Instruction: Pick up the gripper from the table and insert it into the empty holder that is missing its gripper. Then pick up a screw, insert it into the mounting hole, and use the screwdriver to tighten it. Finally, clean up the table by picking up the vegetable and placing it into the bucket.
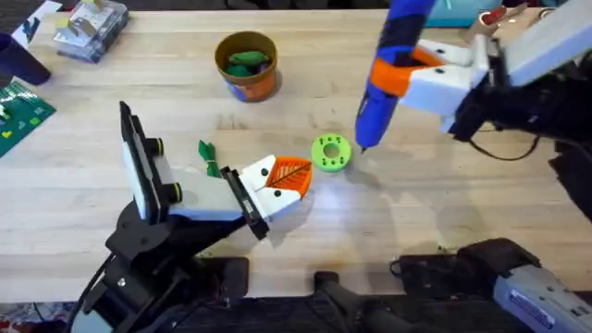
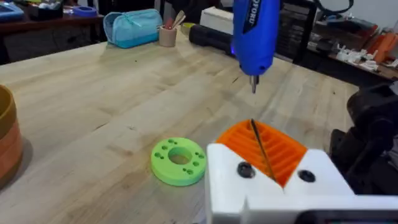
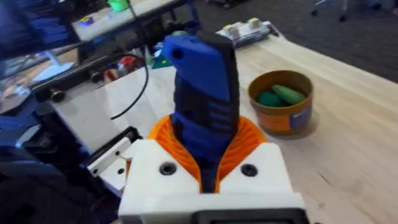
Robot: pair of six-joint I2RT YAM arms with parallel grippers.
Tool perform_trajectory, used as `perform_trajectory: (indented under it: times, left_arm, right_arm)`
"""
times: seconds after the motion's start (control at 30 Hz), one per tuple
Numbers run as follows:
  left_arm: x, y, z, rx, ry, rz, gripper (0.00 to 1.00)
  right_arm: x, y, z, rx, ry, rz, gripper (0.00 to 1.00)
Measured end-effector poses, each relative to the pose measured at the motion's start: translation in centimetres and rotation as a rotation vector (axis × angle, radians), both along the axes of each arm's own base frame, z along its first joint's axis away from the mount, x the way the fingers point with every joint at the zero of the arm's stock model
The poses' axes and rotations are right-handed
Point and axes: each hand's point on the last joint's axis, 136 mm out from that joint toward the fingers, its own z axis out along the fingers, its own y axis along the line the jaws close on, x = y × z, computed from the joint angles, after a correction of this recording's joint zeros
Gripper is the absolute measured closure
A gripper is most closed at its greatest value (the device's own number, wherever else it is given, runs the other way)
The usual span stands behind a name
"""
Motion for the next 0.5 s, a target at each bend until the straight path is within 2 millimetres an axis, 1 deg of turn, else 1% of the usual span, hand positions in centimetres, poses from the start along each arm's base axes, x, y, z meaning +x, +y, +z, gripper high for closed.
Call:
perform_trajectory:
  times: [0.13,0.2,0.33,0.4,0.5]
  left_arm:
    - [0.0,0.0,0.0,0.0,0.0,0.0,0.989]
    - [0.0,0.0,0.0,0.0,0.0,0.0,0.989]
    - [0.0,0.0,0.0,0.0,0.0,0.0,0.989]
    - [0.0,0.0,0.0,0.0,0.0,0.0,0.989]
    - [0.0,0.0,0.0,0.0,0.0,0.0,0.989]
  right_arm:
    - [-0.4,1.7,0.5,0.014,-0.036,0.067,0.916]
    - [-0.7,2.6,1.4,0.03,-0.095,0.101,0.916]
    - [-2.0,4.4,4.0,0.083,-0.234,0.171,0.918]
    - [-2.5,5.2,4.7,0.114,-0.235,0.186,0.918]
    - [-2.5,6.3,5.0,0.156,-0.195,0.184,0.916]
